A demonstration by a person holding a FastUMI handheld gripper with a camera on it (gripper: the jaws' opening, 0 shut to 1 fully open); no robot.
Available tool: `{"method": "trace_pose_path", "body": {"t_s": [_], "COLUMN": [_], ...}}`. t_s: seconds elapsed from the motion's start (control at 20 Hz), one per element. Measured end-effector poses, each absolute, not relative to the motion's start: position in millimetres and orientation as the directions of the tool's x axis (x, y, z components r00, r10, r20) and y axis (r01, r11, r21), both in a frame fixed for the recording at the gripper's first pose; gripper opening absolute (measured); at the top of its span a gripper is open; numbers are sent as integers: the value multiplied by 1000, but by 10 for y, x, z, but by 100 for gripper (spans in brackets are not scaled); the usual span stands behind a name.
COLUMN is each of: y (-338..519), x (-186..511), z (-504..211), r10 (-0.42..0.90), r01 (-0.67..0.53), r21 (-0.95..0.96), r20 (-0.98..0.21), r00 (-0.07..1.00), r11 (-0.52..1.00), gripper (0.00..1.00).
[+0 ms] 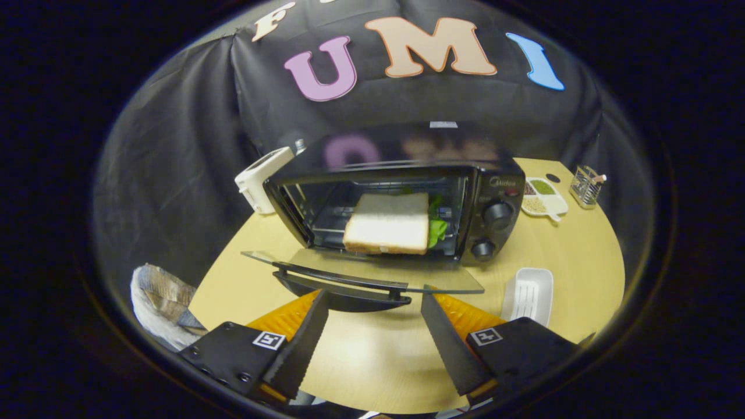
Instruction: Open the toaster oven, put the food inside, and close the toaster oven door.
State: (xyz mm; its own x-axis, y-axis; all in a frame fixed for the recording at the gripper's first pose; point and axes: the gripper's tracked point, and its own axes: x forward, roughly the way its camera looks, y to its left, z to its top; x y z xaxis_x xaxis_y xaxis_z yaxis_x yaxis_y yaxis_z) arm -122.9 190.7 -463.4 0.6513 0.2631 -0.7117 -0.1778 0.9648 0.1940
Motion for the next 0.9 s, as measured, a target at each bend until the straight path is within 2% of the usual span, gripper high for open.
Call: {"method": "trace_pose_path", "body": {"t_s": [0.25, 0.5, 0.9], "y": [1948, 1841, 1585], "x": [-878, -592, -489], "z": [-4390, -4303, -4108], "r10": [260, 195, 139], "r01": [-175, -159, -114], "r21": [194, 113, 80], "r20": [-651, -609, -560], "r00": [713, 769, 817], "r11": [965, 981, 990], "gripper": [100, 100, 99]}}
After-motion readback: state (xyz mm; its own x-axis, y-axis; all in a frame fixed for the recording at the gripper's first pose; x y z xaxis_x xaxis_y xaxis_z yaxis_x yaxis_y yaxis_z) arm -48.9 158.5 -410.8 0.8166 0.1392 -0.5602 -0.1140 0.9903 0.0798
